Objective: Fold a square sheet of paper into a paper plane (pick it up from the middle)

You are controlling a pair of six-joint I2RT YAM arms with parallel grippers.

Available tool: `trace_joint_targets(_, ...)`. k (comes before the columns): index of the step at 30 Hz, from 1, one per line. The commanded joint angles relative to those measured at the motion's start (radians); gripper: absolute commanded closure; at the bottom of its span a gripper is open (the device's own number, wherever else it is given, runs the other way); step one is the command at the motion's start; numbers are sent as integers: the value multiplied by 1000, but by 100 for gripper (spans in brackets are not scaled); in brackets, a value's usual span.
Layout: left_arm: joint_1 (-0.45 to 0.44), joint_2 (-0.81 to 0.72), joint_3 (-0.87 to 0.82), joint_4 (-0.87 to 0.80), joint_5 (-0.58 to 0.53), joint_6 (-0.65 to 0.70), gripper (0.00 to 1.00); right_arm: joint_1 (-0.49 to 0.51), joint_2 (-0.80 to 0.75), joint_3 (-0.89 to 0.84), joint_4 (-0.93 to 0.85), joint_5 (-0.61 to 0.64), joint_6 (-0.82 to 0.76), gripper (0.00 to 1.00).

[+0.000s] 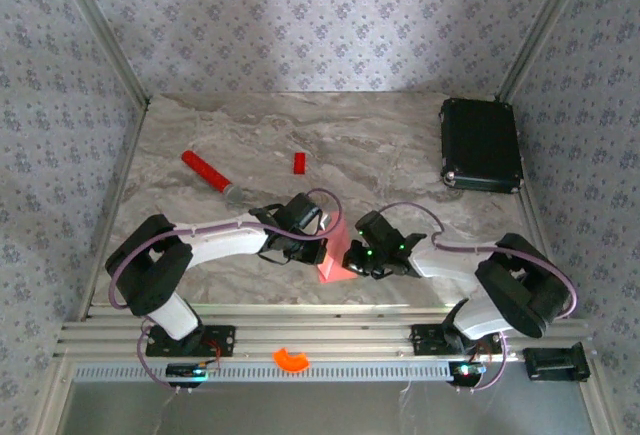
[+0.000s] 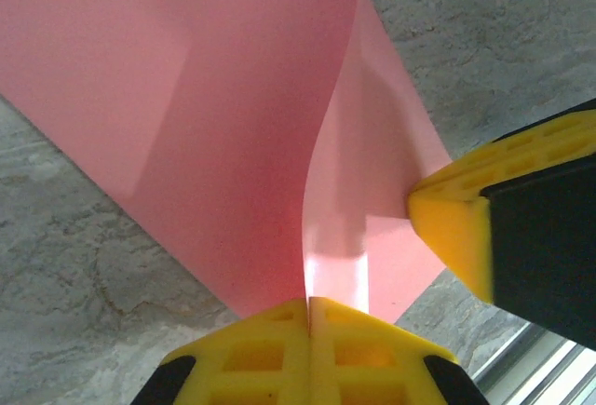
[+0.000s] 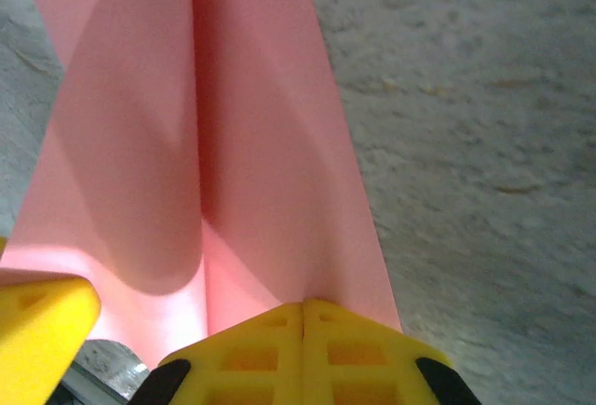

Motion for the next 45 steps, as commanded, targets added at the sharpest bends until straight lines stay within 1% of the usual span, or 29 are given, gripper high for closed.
trace_joint_targets(1,7,-5,42,-3,24,36,97,8,42,12,-57,13,-18,98)
trace_joint_targets(15,7,68,138,-93,-5,142,97,-8,18,-10,-105,27,-48,100)
trace_joint_targets(28,7,124,230,-245,-9,240,97,-15,9,-9,-107,24,-56,100)
trace_joint_targets(34,7,134,246,-254,10,252,96,-15,9,-10,-95,22,-47,100)
trace_joint_targets(45,20,178,298,-317,-10,319,95,-15,9,-15,-86,17,-44,99)
